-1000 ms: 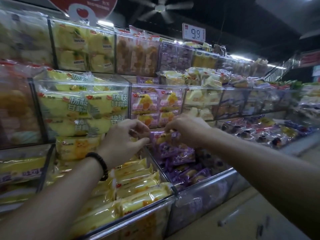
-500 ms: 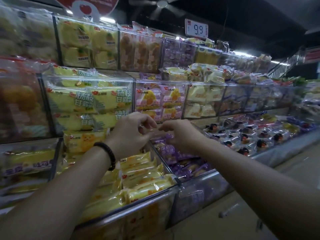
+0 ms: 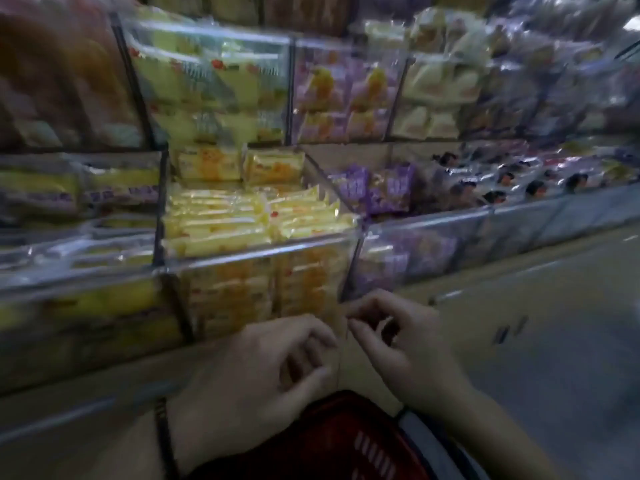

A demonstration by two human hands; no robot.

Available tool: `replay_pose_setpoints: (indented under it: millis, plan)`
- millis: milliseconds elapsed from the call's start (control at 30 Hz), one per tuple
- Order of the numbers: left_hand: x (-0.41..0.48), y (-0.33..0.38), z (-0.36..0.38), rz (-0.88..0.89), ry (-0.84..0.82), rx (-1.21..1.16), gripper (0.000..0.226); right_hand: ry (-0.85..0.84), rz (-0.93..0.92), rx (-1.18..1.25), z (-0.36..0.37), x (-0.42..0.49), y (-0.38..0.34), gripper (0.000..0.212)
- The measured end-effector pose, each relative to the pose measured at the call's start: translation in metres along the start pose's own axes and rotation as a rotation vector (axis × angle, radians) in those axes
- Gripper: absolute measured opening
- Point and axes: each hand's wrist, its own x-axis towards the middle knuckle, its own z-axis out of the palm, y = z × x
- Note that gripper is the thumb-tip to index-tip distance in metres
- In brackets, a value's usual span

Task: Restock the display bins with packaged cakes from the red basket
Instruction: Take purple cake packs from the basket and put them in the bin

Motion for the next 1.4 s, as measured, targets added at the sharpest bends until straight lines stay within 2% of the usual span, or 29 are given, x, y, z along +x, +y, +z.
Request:
replay_pose_setpoints:
  millis: [67, 100, 167, 200, 233, 333, 500, 567, 667, 767, 900, 967, 1100, 1200, 1300, 1400]
  plan:
    - [-0.035, -0.021, 0.019, -0.150, -0.131, 0.006, 0.015, -0.166, 0.089, -0.010, 0.029, -0.018, 0.009, 0.011]
    - [-0.053, -0.036, 0.031, -0.229, -0.214, 0.015, 0.013, -0.310, 0.155, -0.035, 0.043, -0.027, 0.015, 0.003]
    - [-0.087, -0.064, 0.057, -0.388, -0.350, 0.016, 0.011, -0.634, 0.283, -0.109, 0.077, -0.052, 0.032, 0.015]
    - [-0.105, -0.077, 0.070, -0.427, -0.387, 0.040, 0.010, -0.738, 0.319, -0.122, 0.094, -0.070, 0.040, 0.019]
    - [-0.122, -0.090, 0.085, -0.454, -0.424, 0.090, 0.011, -0.793, 0.338, -0.132, 0.110, -0.089, 0.047, 0.021]
    - [-0.158, -0.113, 0.123, -0.460, -0.673, 0.319, 0.024, -1.005, 0.342, -0.201, 0.152, -0.138, 0.058, 0.036]
    - [-0.192, -0.129, 0.153, -0.577, -1.040, 0.212, 0.039, -1.338, 0.344, -0.326, 0.195, -0.161, 0.068, 0.039]
    - [-0.203, -0.132, 0.155, -0.608, -1.094, 0.141, 0.050, -1.419, 0.359, -0.350, 0.202, -0.175, 0.073, 0.043]
    - [-0.210, -0.131, 0.164, -0.633, -1.103, 0.097, 0.067, -1.483, 0.479, -0.315, 0.203, -0.197, 0.064, 0.052]
    - [-0.211, -0.130, 0.174, -0.668, -1.103, 0.076, 0.072, -1.542, 0.385, -0.358, 0.209, -0.234, 0.064, 0.064]
    - [-0.213, -0.133, 0.174, -0.670, -1.085, 0.076, 0.096, -1.536, 0.412, -0.337, 0.206, -0.247, 0.067, 0.084]
    - [-0.216, -0.134, 0.173, -0.671, -1.104, 0.145, 0.100, -1.518, 0.503, -0.303, 0.203, -0.237, 0.070, 0.072]
    - [-0.233, -0.144, 0.183, -0.730, -1.035, 0.232, 0.093, -1.397, 0.786, -0.144, 0.203, -0.215, 0.076, 0.031]
    - [-0.236, -0.142, 0.189, -0.765, -0.989, 0.244, 0.091, -1.264, 0.978, 0.012, 0.203, -0.205, 0.076, 0.027]
    - [-0.228, -0.138, 0.196, -0.770, -1.038, 0.247, 0.087, -1.080, 1.119, 0.247, 0.198, -0.202, 0.079, 0.028]
    - [-0.229, -0.146, 0.206, -0.771, -1.075, 0.218, 0.090, -1.018, 1.265, 0.510, 0.189, -0.199, 0.085, 0.017]
